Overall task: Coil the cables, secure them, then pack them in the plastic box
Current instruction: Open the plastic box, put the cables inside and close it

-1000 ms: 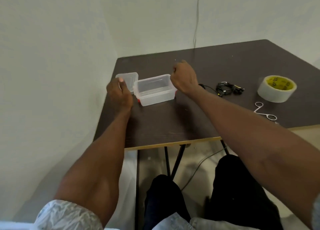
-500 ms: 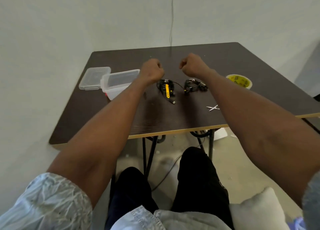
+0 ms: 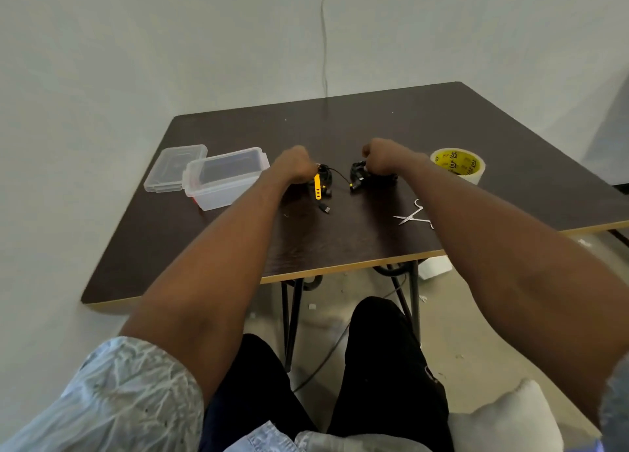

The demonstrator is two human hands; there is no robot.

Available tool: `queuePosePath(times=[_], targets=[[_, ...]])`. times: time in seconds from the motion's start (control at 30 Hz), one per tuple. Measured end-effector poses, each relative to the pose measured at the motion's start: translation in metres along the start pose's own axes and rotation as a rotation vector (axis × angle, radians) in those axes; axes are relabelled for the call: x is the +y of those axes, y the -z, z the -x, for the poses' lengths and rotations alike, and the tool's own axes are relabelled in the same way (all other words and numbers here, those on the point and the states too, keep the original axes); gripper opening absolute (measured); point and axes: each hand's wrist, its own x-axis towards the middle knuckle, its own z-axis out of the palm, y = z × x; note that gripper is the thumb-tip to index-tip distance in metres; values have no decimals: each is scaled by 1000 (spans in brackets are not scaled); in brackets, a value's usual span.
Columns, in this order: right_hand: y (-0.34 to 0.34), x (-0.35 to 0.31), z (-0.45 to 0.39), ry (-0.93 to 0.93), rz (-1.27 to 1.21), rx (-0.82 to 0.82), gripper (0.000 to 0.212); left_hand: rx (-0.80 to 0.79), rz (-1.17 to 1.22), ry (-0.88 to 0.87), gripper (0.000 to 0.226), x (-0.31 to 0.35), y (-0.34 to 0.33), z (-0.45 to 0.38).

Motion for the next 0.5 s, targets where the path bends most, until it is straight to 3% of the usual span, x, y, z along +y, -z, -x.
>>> queuePosePath(times=[0.27, 0.4, 0.5], targets=[[-14, 0, -9, -43, -44, 48, 23, 41, 392, 207, 38, 9, -2, 5], [-19, 1, -11, -107, -58, 46, 27, 34, 474, 287, 33, 13, -6, 4], [-13, 2, -9, -211, -142, 134, 22, 48, 550, 311, 45, 13, -8, -2]])
